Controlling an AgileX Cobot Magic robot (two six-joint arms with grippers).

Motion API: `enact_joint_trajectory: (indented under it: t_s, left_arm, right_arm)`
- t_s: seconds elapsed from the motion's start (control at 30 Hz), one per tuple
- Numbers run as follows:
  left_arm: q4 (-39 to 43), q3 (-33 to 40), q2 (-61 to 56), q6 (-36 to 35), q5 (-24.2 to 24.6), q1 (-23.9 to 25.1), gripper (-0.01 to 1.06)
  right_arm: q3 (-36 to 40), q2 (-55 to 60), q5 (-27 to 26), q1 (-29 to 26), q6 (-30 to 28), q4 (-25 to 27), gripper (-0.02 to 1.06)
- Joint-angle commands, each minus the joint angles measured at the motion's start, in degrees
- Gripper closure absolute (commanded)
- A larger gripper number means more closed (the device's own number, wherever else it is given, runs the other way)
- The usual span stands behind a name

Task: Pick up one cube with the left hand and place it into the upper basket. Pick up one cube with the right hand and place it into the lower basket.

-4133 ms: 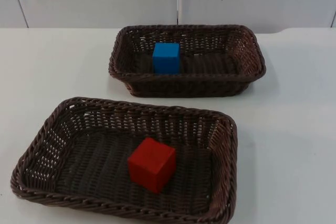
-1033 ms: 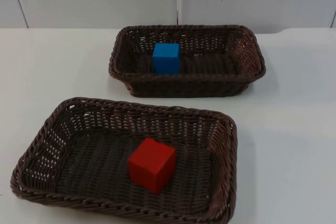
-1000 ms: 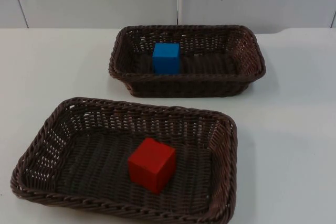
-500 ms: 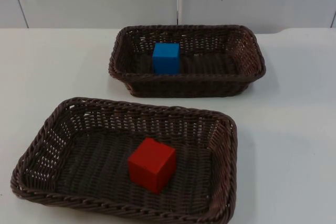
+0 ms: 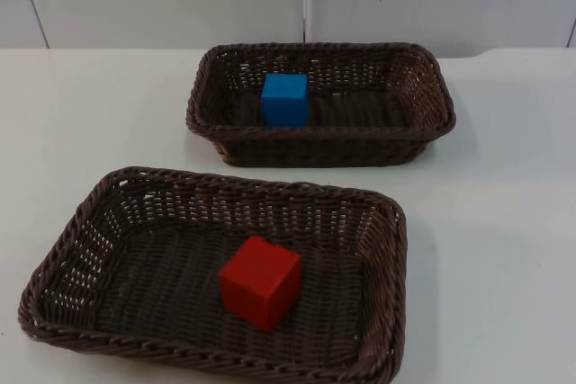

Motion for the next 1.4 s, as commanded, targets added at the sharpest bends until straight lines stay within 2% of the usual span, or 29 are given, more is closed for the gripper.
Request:
enact_joint_trajectory:
  t_s: [0.0, 1.37]
  left_arm:
    - [-0.7, 0.3, -0.3, 0.1, 0.0, 0.0, 0.00]
    - [-0.7, 0.3, -0.3, 0.1, 0.0, 0.0, 0.00]
  right_arm:
    - [0.1, -0.2, -0.3, 0.1, -0.5, -0.1, -0.01]
    - [0.1, -0.2, -0.3, -0.2, -0.5, 0.0, -0.01]
